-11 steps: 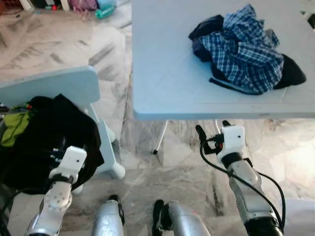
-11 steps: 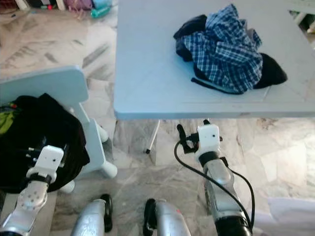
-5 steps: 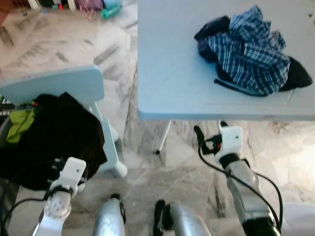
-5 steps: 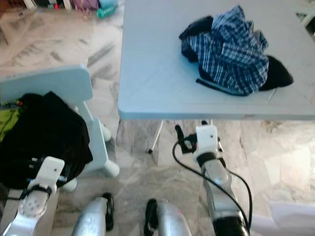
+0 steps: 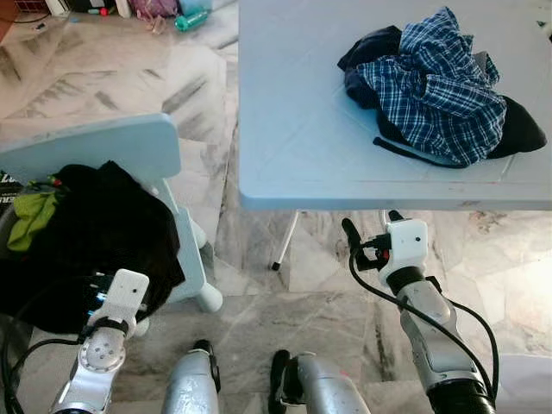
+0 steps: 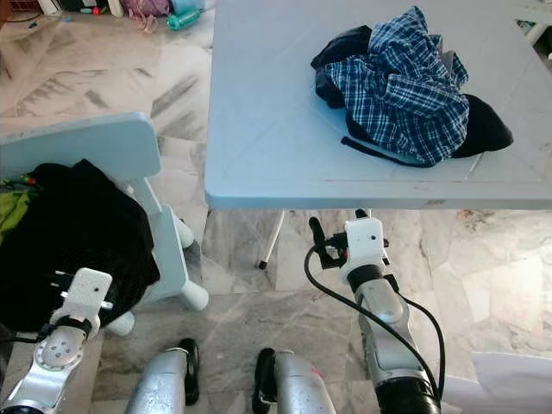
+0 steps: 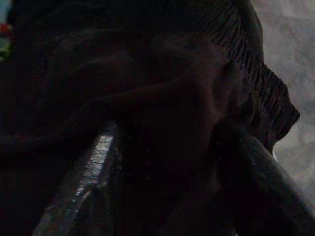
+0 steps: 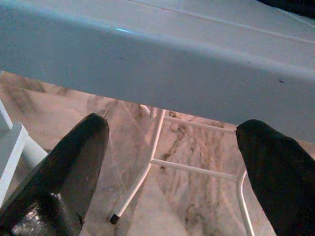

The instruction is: Hang hanger

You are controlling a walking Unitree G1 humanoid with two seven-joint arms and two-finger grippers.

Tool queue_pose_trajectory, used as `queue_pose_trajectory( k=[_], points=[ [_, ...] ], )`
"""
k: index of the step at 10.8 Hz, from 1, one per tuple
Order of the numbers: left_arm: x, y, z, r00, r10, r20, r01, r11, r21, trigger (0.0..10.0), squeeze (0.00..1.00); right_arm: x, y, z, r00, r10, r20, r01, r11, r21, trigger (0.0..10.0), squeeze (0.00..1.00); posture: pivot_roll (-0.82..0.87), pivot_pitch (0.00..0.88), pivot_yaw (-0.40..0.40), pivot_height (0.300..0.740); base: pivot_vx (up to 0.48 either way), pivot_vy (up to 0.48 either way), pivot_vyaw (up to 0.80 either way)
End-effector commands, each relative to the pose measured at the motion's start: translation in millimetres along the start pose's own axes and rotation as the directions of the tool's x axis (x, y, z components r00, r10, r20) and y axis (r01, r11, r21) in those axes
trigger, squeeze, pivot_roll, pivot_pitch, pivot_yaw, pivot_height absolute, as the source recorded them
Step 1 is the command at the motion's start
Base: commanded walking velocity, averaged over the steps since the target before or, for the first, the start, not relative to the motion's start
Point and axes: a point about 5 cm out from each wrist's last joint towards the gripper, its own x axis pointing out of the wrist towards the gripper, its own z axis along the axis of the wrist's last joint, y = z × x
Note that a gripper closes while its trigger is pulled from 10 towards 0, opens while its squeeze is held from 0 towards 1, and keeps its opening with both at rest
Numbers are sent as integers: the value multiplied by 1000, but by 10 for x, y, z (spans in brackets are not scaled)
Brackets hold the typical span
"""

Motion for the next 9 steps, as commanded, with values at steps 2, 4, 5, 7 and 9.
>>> queue_pose_trajectory(
  k=[2,4,5,7,9],
  points=[
    [0,191,24,995,93,34,-93,996,3,0,0,-25,-5,-57,1000,-8,-22,7,1000,-3,10000,0,19,230,-80,740,0,0,0],
    [-2,62,-20,1000,29,-4,-29,999,13,5137,0,-25,-5,-57,1000,-7,-21,7,1000,-5,10000,0,17,231,-78,740,0,0,0],
    [-9,7,-55,1000,2,-31,-1,1000,9,10000,0,-32,-13,-62,1000,-9,-22,9,1000,-6,10000,0,14,231,-77,740,0,0,0],
    [-18,-4,-37,1000,11,-16,-11,1000,-28,10000,1000,-43,-21,-67,1000,-13,-23,13,1000,-6,10000,0,14,231,-76,740,0,0,0],
    [-6,64,67,997,59,49,-61,997,42,10000,922,-36,-16,-62,1000,-13,-21,12,1000,-5,10000,0,15,231,-75,740,0,0,0]
  ],
)
